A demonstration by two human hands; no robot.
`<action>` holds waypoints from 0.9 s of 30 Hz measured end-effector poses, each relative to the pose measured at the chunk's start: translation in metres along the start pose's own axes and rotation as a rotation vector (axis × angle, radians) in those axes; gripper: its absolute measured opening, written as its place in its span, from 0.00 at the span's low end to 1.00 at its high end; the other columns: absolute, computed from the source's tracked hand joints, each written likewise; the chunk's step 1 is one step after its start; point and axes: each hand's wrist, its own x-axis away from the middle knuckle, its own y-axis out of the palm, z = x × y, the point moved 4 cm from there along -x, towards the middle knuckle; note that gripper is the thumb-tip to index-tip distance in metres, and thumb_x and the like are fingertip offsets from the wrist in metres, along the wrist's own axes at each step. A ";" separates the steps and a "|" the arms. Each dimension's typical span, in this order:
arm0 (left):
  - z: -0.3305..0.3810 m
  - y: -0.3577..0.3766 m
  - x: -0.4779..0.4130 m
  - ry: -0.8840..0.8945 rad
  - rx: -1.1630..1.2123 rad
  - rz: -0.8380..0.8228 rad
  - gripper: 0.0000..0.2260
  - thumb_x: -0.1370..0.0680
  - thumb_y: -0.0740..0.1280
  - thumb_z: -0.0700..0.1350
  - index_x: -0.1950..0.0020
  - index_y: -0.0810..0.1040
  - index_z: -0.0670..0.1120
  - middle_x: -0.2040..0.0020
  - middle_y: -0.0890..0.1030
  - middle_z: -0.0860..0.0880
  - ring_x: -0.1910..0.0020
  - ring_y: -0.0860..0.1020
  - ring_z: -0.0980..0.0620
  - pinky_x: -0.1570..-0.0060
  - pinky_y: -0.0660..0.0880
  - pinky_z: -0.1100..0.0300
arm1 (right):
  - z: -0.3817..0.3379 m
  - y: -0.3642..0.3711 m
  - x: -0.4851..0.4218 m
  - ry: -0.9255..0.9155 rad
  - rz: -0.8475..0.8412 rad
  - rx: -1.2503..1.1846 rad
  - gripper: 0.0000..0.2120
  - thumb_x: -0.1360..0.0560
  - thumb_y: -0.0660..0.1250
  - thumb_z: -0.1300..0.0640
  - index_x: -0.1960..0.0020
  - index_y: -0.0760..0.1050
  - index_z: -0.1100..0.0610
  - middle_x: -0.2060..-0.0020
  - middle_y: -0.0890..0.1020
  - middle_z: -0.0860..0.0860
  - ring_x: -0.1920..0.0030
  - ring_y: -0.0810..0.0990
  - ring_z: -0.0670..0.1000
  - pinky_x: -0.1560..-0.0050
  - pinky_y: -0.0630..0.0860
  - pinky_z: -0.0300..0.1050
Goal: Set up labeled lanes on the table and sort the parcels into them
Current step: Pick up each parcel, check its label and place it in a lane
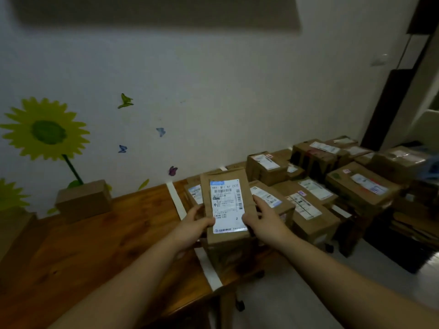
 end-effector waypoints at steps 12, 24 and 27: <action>-0.037 0.021 -0.039 -0.120 -0.009 0.038 0.19 0.19 0.60 0.48 0.29 0.65 0.50 0.46 0.80 0.51 0.51 0.80 0.50 0.61 0.79 0.57 | 0.030 0.016 -0.036 -0.070 -0.137 0.442 0.31 0.22 0.62 0.47 0.23 0.53 0.47 0.26 0.58 0.50 0.29 0.63 0.52 0.31 0.63 0.47; -0.045 0.049 -0.063 0.032 -0.598 0.149 0.26 0.20 0.60 0.52 0.23 0.54 0.53 0.24 0.57 0.52 0.28 0.63 0.51 0.32 0.64 0.58 | 0.064 0.015 -0.086 -0.315 -0.362 0.949 0.23 0.19 0.53 0.46 0.27 0.62 0.53 0.29 0.65 0.53 0.32 0.65 0.51 0.31 0.62 0.48; -0.054 0.049 -0.069 0.027 -0.788 0.165 0.27 0.20 0.56 0.56 0.22 0.51 0.54 0.22 0.43 0.55 0.24 0.51 0.50 0.27 0.53 0.56 | 0.065 0.019 -0.083 -0.417 -0.433 1.165 0.23 0.18 0.52 0.47 0.26 0.61 0.56 0.27 0.63 0.55 0.26 0.57 0.56 0.26 0.53 0.52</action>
